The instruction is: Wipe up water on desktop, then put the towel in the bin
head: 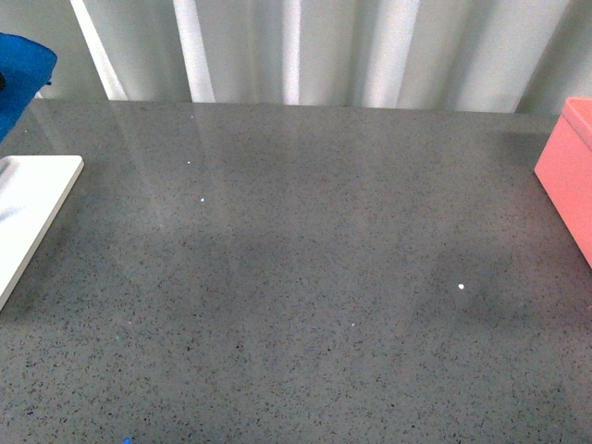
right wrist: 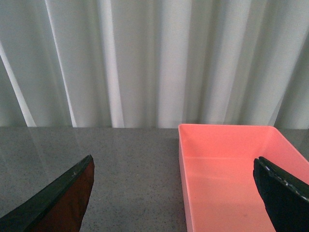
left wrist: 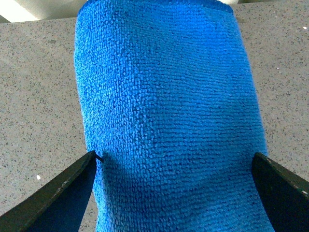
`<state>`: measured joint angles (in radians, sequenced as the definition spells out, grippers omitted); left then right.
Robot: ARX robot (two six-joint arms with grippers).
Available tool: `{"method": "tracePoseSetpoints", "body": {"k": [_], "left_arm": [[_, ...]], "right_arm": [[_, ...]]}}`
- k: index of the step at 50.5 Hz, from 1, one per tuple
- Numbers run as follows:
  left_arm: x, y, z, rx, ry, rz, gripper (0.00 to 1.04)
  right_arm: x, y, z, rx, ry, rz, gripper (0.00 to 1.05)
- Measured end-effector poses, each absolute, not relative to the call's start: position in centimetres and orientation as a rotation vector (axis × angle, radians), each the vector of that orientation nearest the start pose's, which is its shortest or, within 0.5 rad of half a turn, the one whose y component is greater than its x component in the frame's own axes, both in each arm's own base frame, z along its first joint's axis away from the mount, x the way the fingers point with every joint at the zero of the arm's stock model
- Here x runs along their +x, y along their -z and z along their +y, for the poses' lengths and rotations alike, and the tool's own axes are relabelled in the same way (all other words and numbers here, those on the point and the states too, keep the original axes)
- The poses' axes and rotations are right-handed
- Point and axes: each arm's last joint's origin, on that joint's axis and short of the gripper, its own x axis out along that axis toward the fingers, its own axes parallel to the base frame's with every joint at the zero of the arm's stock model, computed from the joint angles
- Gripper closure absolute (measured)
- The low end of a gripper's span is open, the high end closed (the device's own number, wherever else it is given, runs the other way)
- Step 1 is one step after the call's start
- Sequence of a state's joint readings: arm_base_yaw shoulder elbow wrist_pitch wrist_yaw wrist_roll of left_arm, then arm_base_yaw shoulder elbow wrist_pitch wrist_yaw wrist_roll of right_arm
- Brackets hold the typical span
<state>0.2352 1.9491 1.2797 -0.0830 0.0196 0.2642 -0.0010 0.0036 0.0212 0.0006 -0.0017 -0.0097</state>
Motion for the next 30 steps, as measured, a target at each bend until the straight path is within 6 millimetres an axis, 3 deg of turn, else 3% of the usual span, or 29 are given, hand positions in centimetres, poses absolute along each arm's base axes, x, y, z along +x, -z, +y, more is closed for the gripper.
{"method": "tracePoseSetpoints", "body": {"k": [9, 14, 21, 30], "left_arm": [[40.7, -17.6, 9.8, 0.149, -0.11, 0.767, 0.08], [40.7, -17.7, 9.9, 0.141, -0.112, 0.754, 0.3], [40.4, -17.5, 10.0, 0.133, -0.118, 0.756, 0.49], [39.5, -18.0, 9.9, 0.112, -0.119, 0.742, 0.84]], "right_arm": [[9.7, -17.0, 0.0, -0.01, -0.001, -0.018, 0.07], [9.7, -17.0, 0.0, -0.01, -0.001, -0.018, 0.07], [9.7, -17.0, 0.0, -0.01, -0.001, -0.018, 0.07], [9.7, -17.0, 0.0, -0.01, -0.001, -0.018, 0.07]]}}
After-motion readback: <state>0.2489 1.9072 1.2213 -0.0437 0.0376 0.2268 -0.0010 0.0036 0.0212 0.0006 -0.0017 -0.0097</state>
